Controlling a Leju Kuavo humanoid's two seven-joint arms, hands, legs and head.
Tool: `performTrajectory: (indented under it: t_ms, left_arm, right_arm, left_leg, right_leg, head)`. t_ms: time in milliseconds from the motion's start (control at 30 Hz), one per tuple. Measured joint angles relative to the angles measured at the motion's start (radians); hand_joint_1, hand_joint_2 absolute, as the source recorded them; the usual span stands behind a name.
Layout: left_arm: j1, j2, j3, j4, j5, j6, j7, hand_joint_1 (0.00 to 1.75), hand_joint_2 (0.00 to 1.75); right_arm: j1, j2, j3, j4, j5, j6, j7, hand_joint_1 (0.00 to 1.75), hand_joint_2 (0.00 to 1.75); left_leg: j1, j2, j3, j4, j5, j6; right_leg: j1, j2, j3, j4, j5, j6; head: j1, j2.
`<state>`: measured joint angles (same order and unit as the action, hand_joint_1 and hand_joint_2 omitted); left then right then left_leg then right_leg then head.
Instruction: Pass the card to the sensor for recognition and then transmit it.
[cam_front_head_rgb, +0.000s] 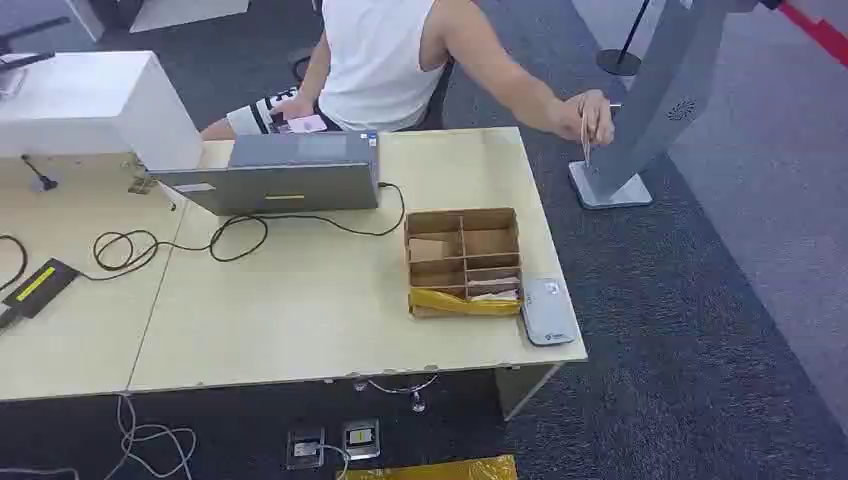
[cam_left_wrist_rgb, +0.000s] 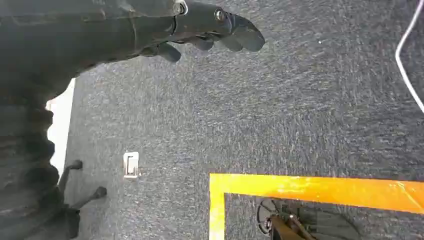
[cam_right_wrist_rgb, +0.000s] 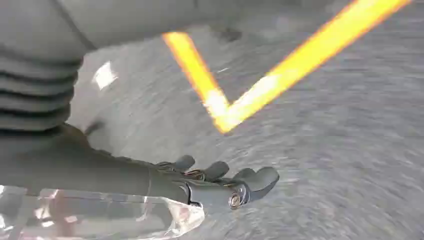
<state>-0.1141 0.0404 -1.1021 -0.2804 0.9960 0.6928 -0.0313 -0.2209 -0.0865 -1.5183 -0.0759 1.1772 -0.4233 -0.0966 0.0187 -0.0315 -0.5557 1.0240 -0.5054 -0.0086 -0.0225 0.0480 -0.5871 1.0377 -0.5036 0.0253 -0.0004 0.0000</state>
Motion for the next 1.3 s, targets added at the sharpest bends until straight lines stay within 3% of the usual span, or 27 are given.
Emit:
performTrajectory:
  t_ms: [67, 133, 200, 267, 300, 400, 467, 633, 733, 833, 900, 933, 967, 1000, 1033, 1067, 1100, 1133, 1167, 1200, 1233, 1267, 1300]
  left_arm:
    - [0.0, 0.0, 0.003, 0.001, 0.01, 0.0, 0.0, 0.0, 1.75]
    - [0.0, 0.0, 0.005, 0.001, 0.019, 0.0, -0.001, 0.0, 1.75]
    - [0.0, 0.0, 0.011, 0.006, 0.023, 0.0, -0.015, 0.0, 1.75]
    - [0.0, -0.002, 0.021, 0.016, 0.023, 0.0, -0.029, 0.0, 1.75]
    - [-0.001, -0.003, 0.023, 0.018, 0.019, 0.0, -0.032, 0.0, 1.75]
    - [-0.003, -0.008, 0.031, 0.026, 0.005, 0.0, -0.041, 0.0, 1.75]
    - [-0.003, -0.016, 0.037, 0.027, -0.003, 0.0, -0.042, 0.0, 1.75]
    - [0.0, -0.028, 0.047, 0.034, -0.005, 0.0, -0.042, 0.0, 1.75]
    - [-0.001, -0.031, 0.052, 0.034, -0.026, 0.0, -0.042, 0.0, 1.75]
    - [-0.001, -0.031, 0.057, 0.035, -0.049, 0.0, -0.048, 0.0, 1.75]
    - [-0.005, -0.036, 0.061, 0.036, -0.069, 0.0, -0.052, 0.0, 1.75]
    - [-0.007, -0.039, 0.061, 0.036, -0.081, 0.0, -0.052, 0.0, 1.75]
    - [-0.005, -0.039, 0.063, 0.036, -0.093, 0.0, -0.052, 0.0, 1.75]
    - [-0.001, -0.038, 0.069, 0.037, -0.106, 0.001, -0.052, 0.0, 1.75]
    - [0.006, -0.038, 0.073, 0.04, -0.118, 0.002, -0.052, 0.0, 1.75]
    - [0.014, -0.037, 0.075, 0.04, -0.127, 0.002, -0.052, 0.0, 1.75]
    - [0.022, -0.032, 0.076, 0.041, -0.134, 0.003, -0.052, 0.0, 1.75]
    - [0.026, -0.03, 0.077, 0.041, -0.138, 0.003, -0.052, 0.0, 1.75]
    - [0.024, -0.029, 0.078, 0.042, -0.144, 0.003, -0.052, 0.0, 1.75]
    - [0.02, -0.023, 0.079, 0.045, -0.15, 0.003, -0.052, 0.0, 1.75]
    - [0.011, -0.018, 0.079, 0.047, -0.155, 0.002, -0.052, 0.0, 1.75]
    - [0.003, -0.014, 0.08, 0.048, -0.159, 0.002, -0.051, 0.0, 1.75]
    - [-0.01, -0.019, 0.081, 0.048, -0.164, 0.002, -0.051, 0.0, 1.75]
  right_arm:
    - [-0.044, -0.04, 0.0, -0.008, -0.179, -0.048, -0.143, 0.0, 1.75]
    - [-0.117, -0.115, -0.001, -0.019, -0.241, -0.094, -0.213, 0.0, 1.75]
    - [-0.226, -0.218, -0.002, -0.018, -0.218, -0.162, -0.329, 0.0, 1.75]
    - [-0.374, -0.312, 0.0, -0.016, -0.113, -0.213, -0.449, 0.0, 1.75]
    - [-0.466, -0.349, 0.005, -0.016, -0.042, -0.234, -0.479, 0.0, 1.75]
    - [-0.706, -0.413, 0.03, -0.015, 0.139, -0.267, -0.521, 0.0, 1.75]
    - [-0.804, -0.437, 0.04, -0.013, 0.182, -0.268, -0.544, 0.0, 1.75]
    - [-0.892, -0.463, 0.059, -0.004, 0.193, -0.272, -0.559, 0.0, 1.75]
    - [-0.917, -0.462, 0.063, 0.0, 0.268, -0.273, -0.592, 0.0, 1.75]
    - [-0.984, -0.449, 0.083, -0.001, 0.362, -0.269, -0.583, 0.0, 1.75]
    - [-0.978, -0.404, 0.12, -0.028, 0.266, -0.161, -0.475, 0.0, 1.75]
    - [-0.919, -0.376, 0.161, -0.066, 0.16, -0.041, -0.353, 0.0, 1.75]
    - [-0.82, -0.368, 0.229, -0.129, 0.004, 0.077, -0.192, 0.0, 1.75]
    - [-0.699, -0.374, 0.328, -0.208, -0.197, 0.172, 0.041, 0.0, 1.75]
    - [-0.588, -0.397, 0.431, -0.3, -0.357, 0.197, 0.32, 0.0, 1.75]
    - [-0.508, -0.435, 0.538, -0.409, -0.479, 0.177, 0.569, 0.0, 1.75]
    - [-0.463, -0.499, 0.642, -0.544, -0.556, 0.106, 0.83, 0.0, 1.75]
    - [-0.424, -0.579, 0.74, -0.713, -0.576, 0.017, 0.849, 0.0, 1.75]
    - [-0.405, -0.651, 0.834, -0.881, -0.536, -0.045, 0.842, 0.0, 1.75]
    - [-0.405, -0.715, 0.94, -1.046, -0.464, -0.06, 0.831, 0.0, 1.75]
    - [-0.411, -0.75, 1.052, -1.157, -0.428, -0.046, 0.81, 0.0, 1.75]
    - [-0.421, -0.752, 1.158, -1.23, -0.409, -0.021, 0.794, 0.0, 1.75]
    - [-0.42, -0.729, 1.254, -1.29, -0.4, 0.015, 0.789, 0.0, 1.75]
  left_leg:
    - [-0.002, 0.0, 0.0, 0.0, 0.0, 0.0]
    - [-0.004, 0.001, 0.001, 0.0, 0.002, 0.003]
    - [-0.008, 0.001, -0.001, 0.0, 0.004, 0.006]
    - [-0.012, 0.004, -0.004, 0.0, 0.007, 0.01]
    - [-0.013, 0.006, -0.005, 0.0, 0.008, 0.01]
    - [-0.013, 0.005, -0.001, 0.001, 0.01, 0.011]
    - [-0.012, -0.006, -0.003, 0.001, 0.013, 0.012]
    - [-0.011, -0.013, -0.008, 0.001, 0.015, 0.011]
    - [-0.011, -0.011, -0.009, 0.001, 0.014, 0.011]
    - [-0.011, -0.01, -0.011, 0.0, 0.015, 0.011]
    - [-0.006, -0.01, -0.003, 0.001, 0.014, 0.009]
    - [0.0, -0.01, 0.008, 0.002, 0.013, 0.007]
    - [0.009, -0.007, 0.02, 0.002, 0.009, 0.004]
    - [0.013, -0.006, 0.025, 0.01, 0.005, 0.009]
    - [0.01, -0.006, 0.02, 0.012, 0.005, 0.01]
    - [-0.005, 0.003, 0.012, 0.008, 0.007, 0.014]
    - [-0.018, 0.011, -0.003, 0.002, 0.009, 0.015]
    - [-0.039, 0.017, -0.038, -0.002, 0.005, 0.018]
    - [-0.05, 0.027, -0.044, -0.003, 0.0, 0.021]
    - [-0.052, 0.039, -0.04, -0.005, -0.006, 0.017]
    - [-0.044, 0.05, -0.031, -0.006, -0.015, 0.015]
    - [-0.03, 0.055, -0.017, -0.006, -0.017, 0.015]
    - [-0.019, 0.055, -0.006, -0.005, -0.017, 0.013]
  right_leg:
    - [-0.002, 0.001, 0.0, 0.0, 0.001, 0.001]
    - [-0.004, 0.002, -0.001, 0.0, 0.003, 0.004]
    - [-0.009, 0.002, -0.002, 0.0, 0.005, 0.007]
    - [-0.013, 0.005, -0.004, 0.001, 0.008, 0.01]
    - [-0.014, 0.006, -0.005, 0.001, 0.01, 0.011]
    - [-0.013, 0.005, -0.005, 0.0, 0.011, 0.011]
    - [-0.012, -0.005, -0.004, 0.0, 0.011, 0.011]
    - [-0.011, -0.012, -0.004, 0.0, 0.01, 0.011]
    - [-0.012, -0.011, -0.006, 0.001, 0.01, 0.011]
    - [-0.012, -0.011, -0.006, 0.002, 0.01, 0.011]
    - [-0.006, -0.011, -0.006, -0.003, 0.008, 0.008]
    - [0.002, -0.008, 0.002, -0.012, 0.009, 0.008]
    - [0.013, -0.001, 0.014, -0.023, 0.008, 0.008]
    - [0.017, 0.001, 0.018, -0.03, 0.011, 0.012]
    - [0.011, 0.003, 0.015, -0.028, 0.011, 0.013]
    - [-0.004, 0.009, 0.007, -0.019, 0.013, 0.016]
    - [-0.023, 0.018, -0.008, -0.002, 0.014, 0.017]
    - [-0.039, 0.023, -0.025, 0.016, 0.013, 0.019]
    - [-0.053, 0.033, -0.04, 0.026, 0.008, 0.022]
    - [-0.058, 0.051, -0.043, 0.029, 0.003, 0.02]
    - [-0.049, 0.062, -0.034, 0.026, 0.001, 0.018]
    - [-0.035, 0.068, -0.021, 0.014, 0.003, 0.016]
    - [-0.022, 0.068, -0.012, 0.006, 0.004, 0.014]
  head:
    - [0.0, 0.0]
    - [0.0, 0.0]
    - [0.0, 0.0]
    - [0.0, 0.0]
    - [0.0, 0.0]
    - [0.0, 0.0]
    - [0.0, 0.0]
    - [0.0, 0.0]
    - [0.0, 0.0]
    - [0.0, 0.0]
    - [-0.002, 0.0]
    - [0.0, 0.0]
    - [0.001, 0.0]
    - [0.005, 0.0]
    - [0.021, 0.0]
    - [0.041, 0.0]
    - [0.043, 0.0]
    - [0.043, 0.0]
    - [0.038, 0.0]
    - [0.036, 0.0]
    - [0.023, 0.0]
    - [0.009, 0.0]
    - [0.011, 0.0]
